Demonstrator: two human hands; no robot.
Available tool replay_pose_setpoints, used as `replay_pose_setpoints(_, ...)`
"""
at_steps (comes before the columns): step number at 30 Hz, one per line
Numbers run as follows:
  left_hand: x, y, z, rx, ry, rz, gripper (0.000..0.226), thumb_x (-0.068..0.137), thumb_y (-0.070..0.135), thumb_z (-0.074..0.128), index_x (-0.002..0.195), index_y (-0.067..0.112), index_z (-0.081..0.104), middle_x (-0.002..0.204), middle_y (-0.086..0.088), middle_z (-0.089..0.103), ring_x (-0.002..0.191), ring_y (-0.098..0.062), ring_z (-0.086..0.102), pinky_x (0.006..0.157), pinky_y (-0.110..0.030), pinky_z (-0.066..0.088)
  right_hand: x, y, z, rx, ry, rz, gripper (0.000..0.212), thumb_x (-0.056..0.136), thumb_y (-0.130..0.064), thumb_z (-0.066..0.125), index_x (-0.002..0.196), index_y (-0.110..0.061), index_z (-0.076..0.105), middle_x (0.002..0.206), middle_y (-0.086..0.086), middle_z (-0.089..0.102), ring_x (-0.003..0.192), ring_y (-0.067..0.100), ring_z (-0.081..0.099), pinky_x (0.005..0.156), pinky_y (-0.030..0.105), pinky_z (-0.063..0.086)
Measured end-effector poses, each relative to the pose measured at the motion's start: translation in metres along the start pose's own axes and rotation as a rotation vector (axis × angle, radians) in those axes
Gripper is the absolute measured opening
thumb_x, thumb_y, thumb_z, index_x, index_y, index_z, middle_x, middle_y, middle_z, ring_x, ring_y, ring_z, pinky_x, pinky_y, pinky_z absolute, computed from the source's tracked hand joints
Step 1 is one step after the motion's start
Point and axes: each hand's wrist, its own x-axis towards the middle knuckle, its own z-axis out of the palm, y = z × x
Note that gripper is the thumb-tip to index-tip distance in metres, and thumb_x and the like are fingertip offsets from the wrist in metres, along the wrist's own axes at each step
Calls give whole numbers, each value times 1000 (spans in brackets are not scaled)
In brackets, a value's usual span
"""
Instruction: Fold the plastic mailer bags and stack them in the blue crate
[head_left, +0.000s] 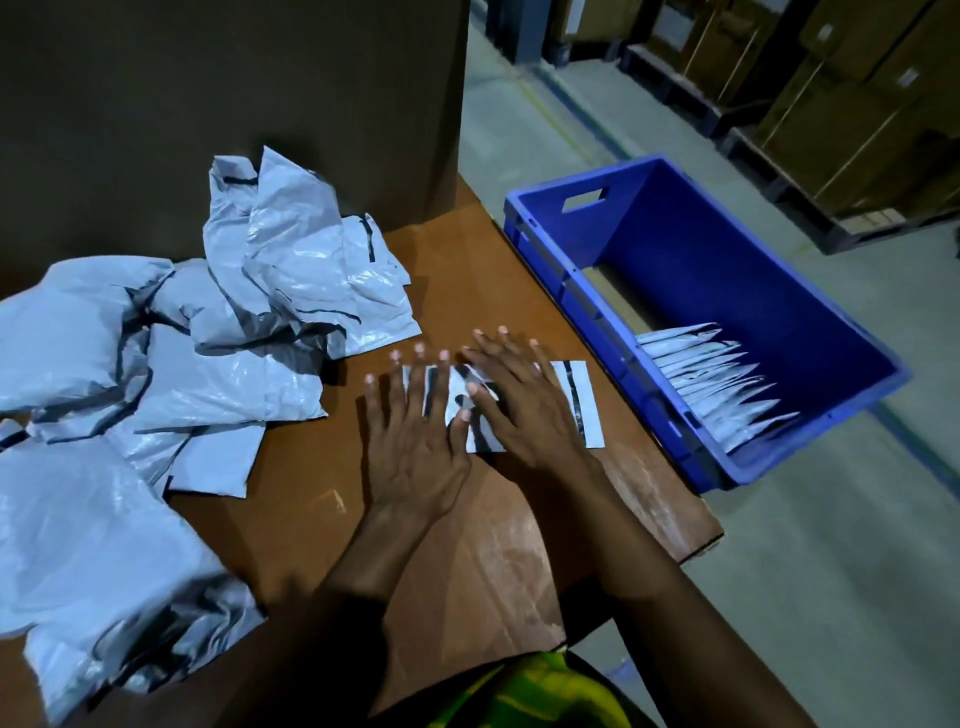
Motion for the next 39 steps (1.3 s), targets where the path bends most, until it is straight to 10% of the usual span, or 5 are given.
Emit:
replay_pose_setpoints(8, 25, -1, 24, 0, -120, 260, 63, 110, 47, 19, 166, 19, 13, 174, -3, 5, 161, -25, -2, 123, -64, 13, -43, 15, -10, -263, -90, 235, 60, 110, -56, 17, 165, -32, 26, 174, -3, 16, 162, 16, 1, 130, 47, 4)
replay_pose_setpoints(17, 40, 0, 32, 85, -182, 229, 63, 109, 47, 11, 166, 21, 15, 174, -2, 3, 161, -29, -3, 121, -70, 4, -27, 27, 1, -339, -59, 234, 54, 110, -57, 31, 160, -38, 37, 171, -3, 28, 161, 21, 13, 127, 50, 18)
replay_pose_setpoints(29, 48, -12, 7, -284, -430, 120, 84, 99, 67, 33, 166, 29, 0, 174, 4, -5, 159, -17, -16, 124, -53, -17, -15, 33, -35, -33, -484, 310, 77, 100, -72, 40, 164, -49, 4, 174, -11, -11, 156, 11, -27, 125, 46, -19)
replay_pose_setpoints(34, 72, -5, -39, -110, -434, 107, 97, 73, 56, 86, 151, 16, 44, 144, -16, 45, 137, -37, 37, 117, -49, 25, 15, 32, -67, -41, -439, 269, 105, 72, -60, 87, 160, -41, 31, 160, -1, 41, 156, 19, 22, 123, 58, -18)
replay_pose_setpoints(39, 78, 9, -85, 26, 36, 186, 34, 72, 16, 76, 104, 12, 63, 104, -14, 57, 87, -37, 55, 70, -38, 33, 36, 17, -100, -180, 70, -8, 35, 81, -17, 79, 114, -26, 76, 104, -2, 65, 109, 19, 59, 125, 53, 22)
